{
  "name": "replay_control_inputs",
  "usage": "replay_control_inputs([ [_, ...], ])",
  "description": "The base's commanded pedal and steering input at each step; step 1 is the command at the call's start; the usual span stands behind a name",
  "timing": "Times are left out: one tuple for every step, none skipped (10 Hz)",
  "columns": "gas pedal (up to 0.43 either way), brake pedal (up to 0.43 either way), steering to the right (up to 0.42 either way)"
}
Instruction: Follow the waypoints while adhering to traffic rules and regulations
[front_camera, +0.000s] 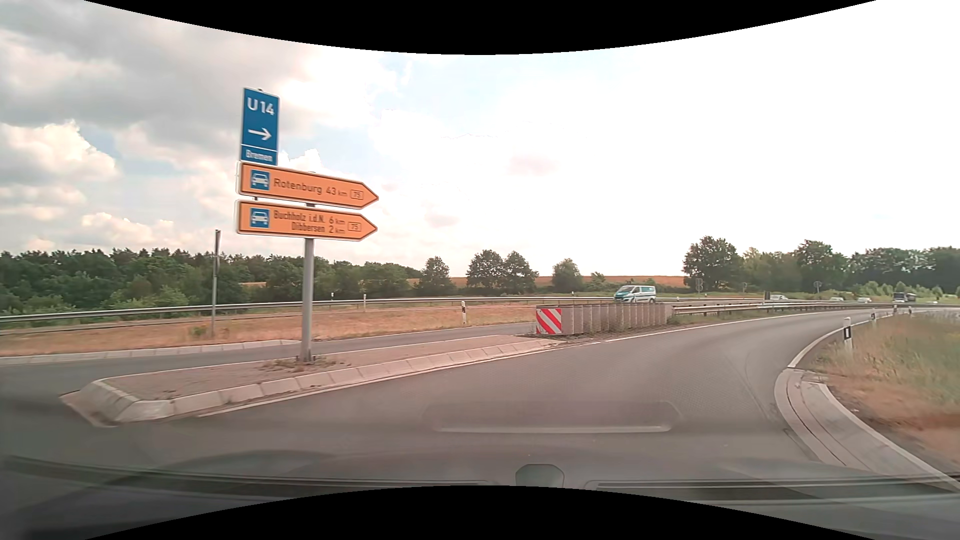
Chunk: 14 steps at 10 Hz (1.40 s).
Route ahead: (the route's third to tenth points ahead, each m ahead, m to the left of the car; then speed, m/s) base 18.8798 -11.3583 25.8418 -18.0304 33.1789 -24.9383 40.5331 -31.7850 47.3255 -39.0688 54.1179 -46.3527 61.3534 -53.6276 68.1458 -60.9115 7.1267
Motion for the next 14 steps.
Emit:
replay_control_inputs([
  [0.197, 0.0, 0.2],
  [0.197, 0.0, 0.217],
  [0.22, 0.0, 0.226],
  [0.248, 0.0, 0.23],
  [0.28, 0.0, 0.23],
  [0.287, 0.0, 0.229],
  [0.287, 0.0, 0.223],
  [0.339, 0.0, 0.214],
  [0.35, 0.0, 0.205],
  [0.35, 0.0, 0.194],
  [0.358, 0.0, 0.184],
  [0.37, 0.0, 0.175],
  [0.37, 0.0, 0.162],
  [0.378, 0.0, 0.15],
])
